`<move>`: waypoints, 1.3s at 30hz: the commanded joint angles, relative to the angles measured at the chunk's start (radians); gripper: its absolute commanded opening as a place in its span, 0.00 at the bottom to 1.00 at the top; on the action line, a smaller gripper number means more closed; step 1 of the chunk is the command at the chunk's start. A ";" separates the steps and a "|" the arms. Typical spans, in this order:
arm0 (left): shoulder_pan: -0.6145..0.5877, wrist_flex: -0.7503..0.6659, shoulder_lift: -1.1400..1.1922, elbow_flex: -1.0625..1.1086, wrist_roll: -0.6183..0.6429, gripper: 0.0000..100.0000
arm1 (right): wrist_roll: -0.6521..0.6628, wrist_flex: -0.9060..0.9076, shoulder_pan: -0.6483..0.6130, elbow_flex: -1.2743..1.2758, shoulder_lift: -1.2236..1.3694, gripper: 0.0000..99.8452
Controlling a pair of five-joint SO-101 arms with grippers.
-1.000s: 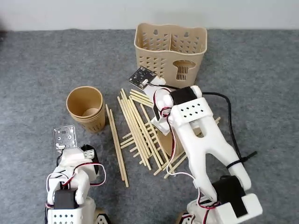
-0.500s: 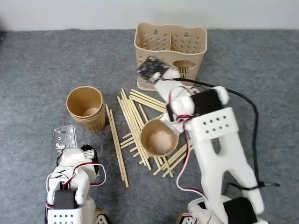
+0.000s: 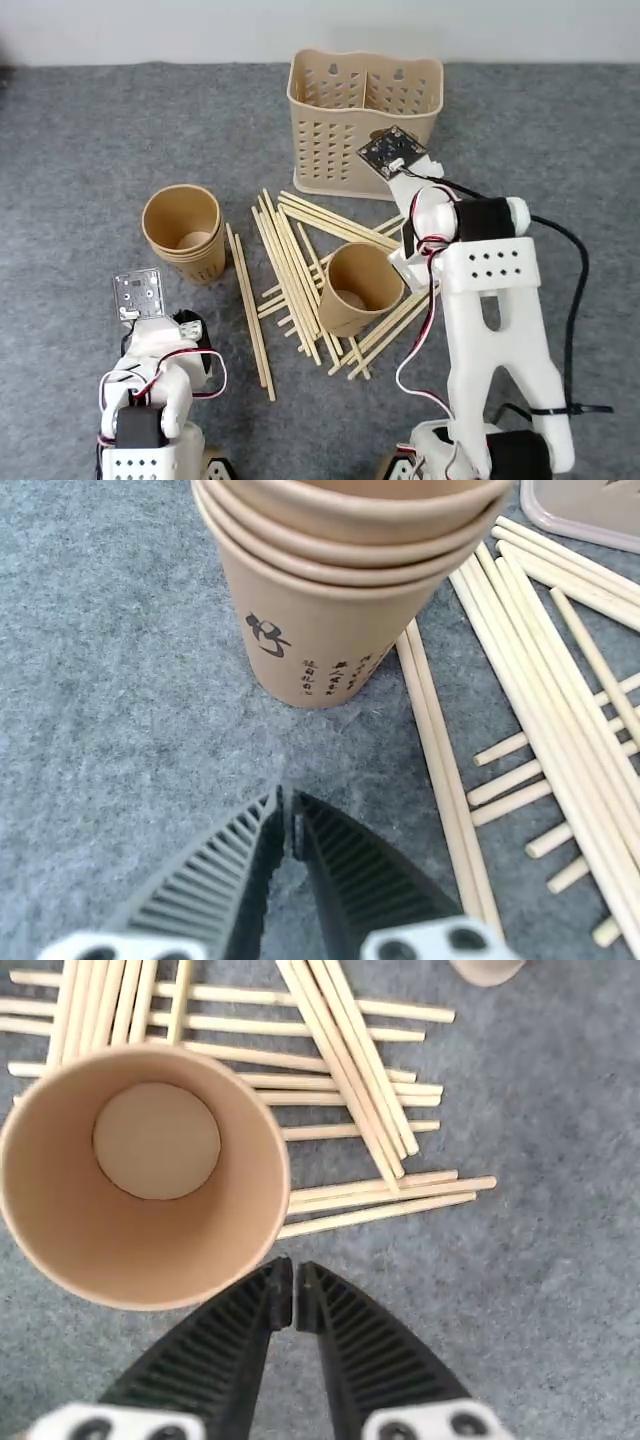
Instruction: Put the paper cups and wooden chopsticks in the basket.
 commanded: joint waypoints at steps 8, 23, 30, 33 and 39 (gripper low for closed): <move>-0.002 0.003 -0.014 -0.019 -0.003 0.01 | -0.118 -0.008 -0.021 -0.015 -0.031 0.16; -0.002 0.003 -0.014 -0.019 -0.003 0.01 | -0.264 -0.094 -0.122 0.031 0.188 0.15; -0.002 0.003 -0.014 -0.019 -0.003 0.01 | -0.239 -0.108 -0.148 0.012 0.219 0.01; -0.002 0.003 -0.014 -0.019 -0.003 0.01 | -0.226 -0.070 -0.177 -0.015 0.183 0.01; -0.002 0.003 -0.014 -0.019 -0.003 0.01 | -0.226 0.041 -0.226 -0.198 0.107 0.01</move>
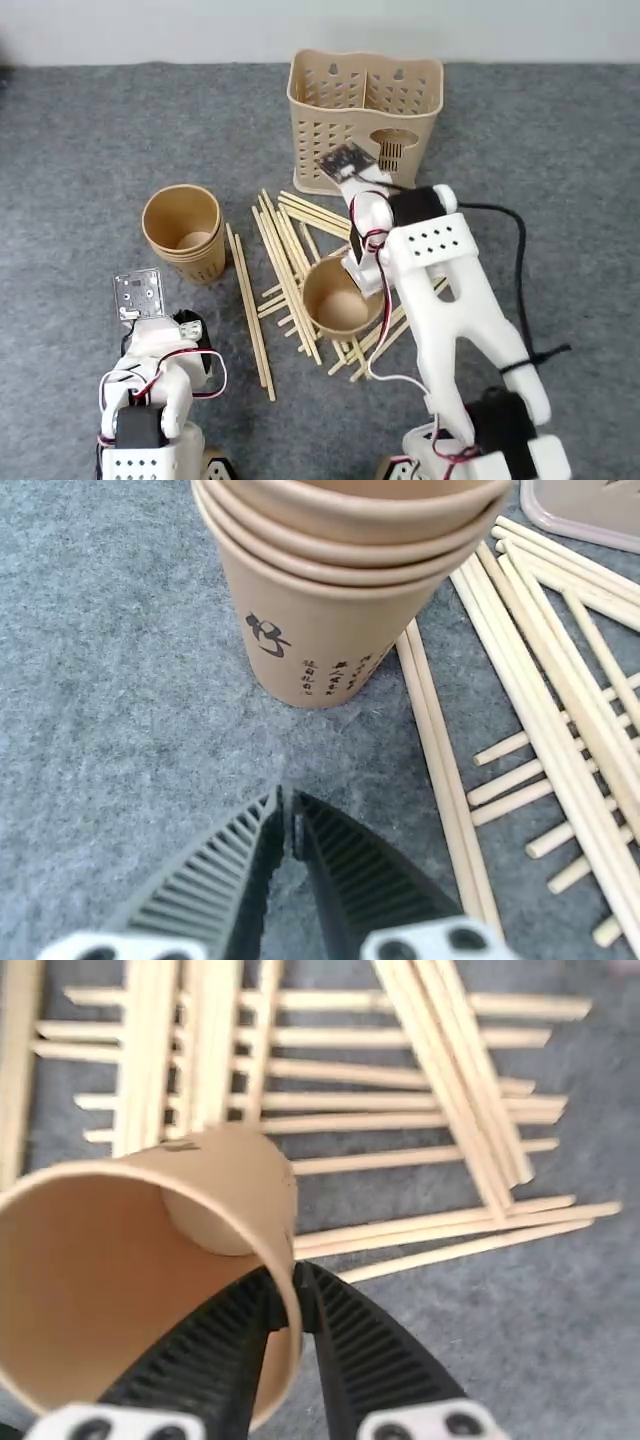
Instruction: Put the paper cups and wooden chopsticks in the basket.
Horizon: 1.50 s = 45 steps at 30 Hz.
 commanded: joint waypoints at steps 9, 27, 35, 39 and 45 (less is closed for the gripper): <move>-0.002 0.003 -0.014 -0.019 -0.003 0.01 | 0.003 0.134 -0.137 -0.517 0.013 0.01; -0.002 0.003 -0.014 -0.019 -0.003 0.01 | 0.002 -0.073 -0.335 -1.019 0.398 0.01; -0.002 0.003 -0.014 -0.019 -0.003 0.01 | 0.002 -0.074 -0.360 -1.033 0.538 0.02; -0.002 0.003 -0.014 -0.019 -0.003 0.01 | 0.002 -0.067 -0.360 -1.033 0.576 0.13; -0.002 0.003 -0.014 -0.019 -0.003 0.01 | -0.104 -0.073 -0.360 -1.034 0.499 0.28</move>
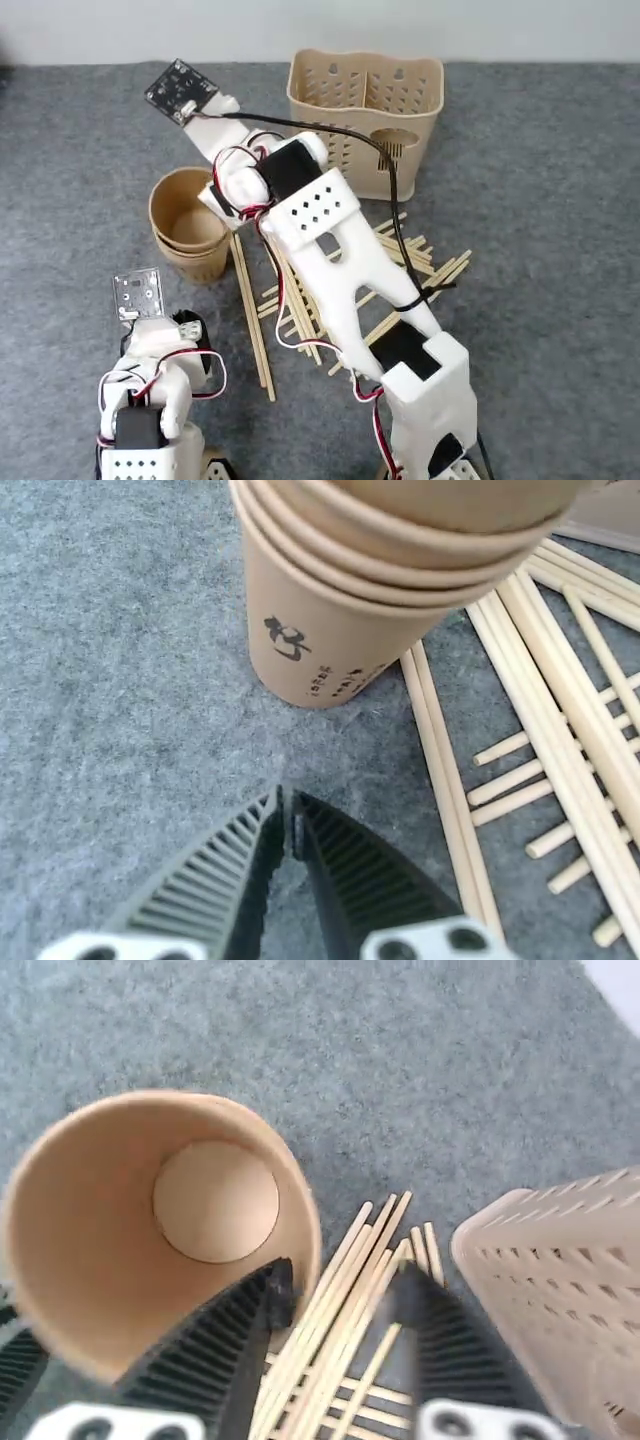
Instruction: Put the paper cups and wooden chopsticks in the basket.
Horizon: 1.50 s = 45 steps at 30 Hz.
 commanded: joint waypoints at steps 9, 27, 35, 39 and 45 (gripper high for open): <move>-0.002 0.003 -0.014 -0.019 -0.005 0.01 | -0.043 0.047 0.001 -0.054 -0.217 0.16; -0.002 0.003 -0.014 -0.019 -0.005 0.01 | -0.043 0.013 -0.031 0.052 -0.056 0.01; -0.002 0.003 -0.014 -0.019 -0.005 0.01 | -0.043 -0.024 -0.067 0.054 0.050 0.01; -0.002 0.003 -0.014 -0.019 -0.005 0.01 | -0.043 -0.022 -0.071 0.054 0.125 0.01; -0.002 0.003 -0.014 -0.019 -0.005 0.01 | -0.041 -0.015 -0.070 0.051 0.079 0.01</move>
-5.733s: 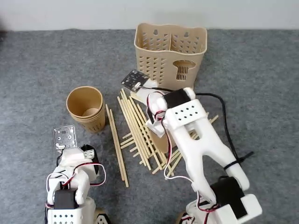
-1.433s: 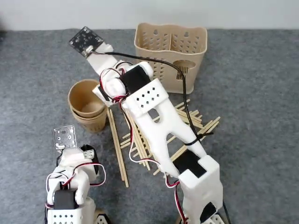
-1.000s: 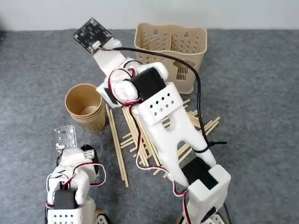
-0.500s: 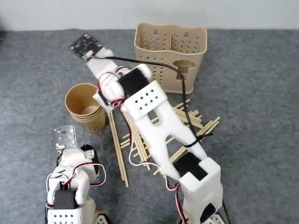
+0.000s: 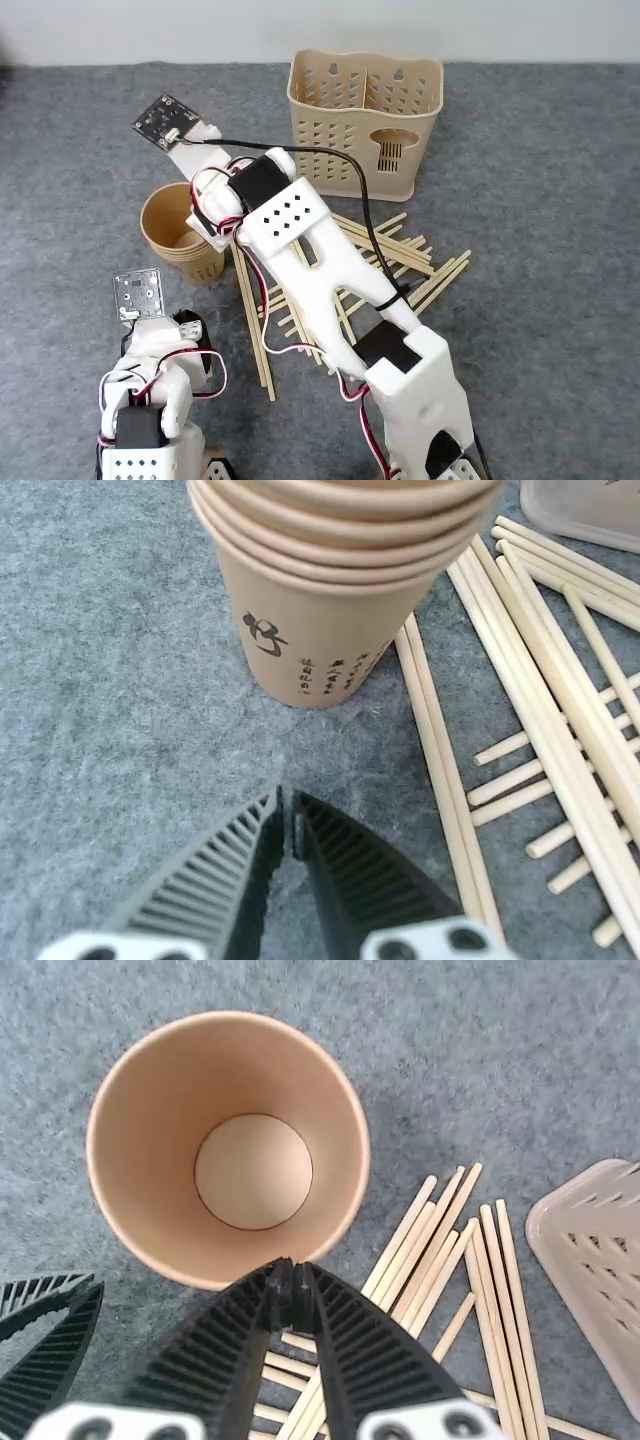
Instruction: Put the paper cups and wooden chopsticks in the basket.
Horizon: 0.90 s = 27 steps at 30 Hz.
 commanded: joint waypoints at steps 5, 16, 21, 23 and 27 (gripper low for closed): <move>-0.002 0.003 -0.014 -0.019 -0.005 0.01 | -0.014 -0.004 -0.007 0.002 -0.142 0.04; -0.002 0.003 -0.014 -0.019 -0.005 0.01 | -0.186 -0.081 -0.002 0.005 -0.117 0.29; -0.002 0.003 -0.014 -0.019 -0.005 0.01 | -0.187 -0.140 -0.007 0.003 -0.022 0.29; -0.002 0.003 -0.014 -0.019 -0.005 0.01 | -0.187 -0.143 -0.007 0.003 0.019 0.29; -0.002 0.003 -0.014 -0.019 -0.005 0.01 | -0.181 -0.107 -0.007 0.003 0.082 0.28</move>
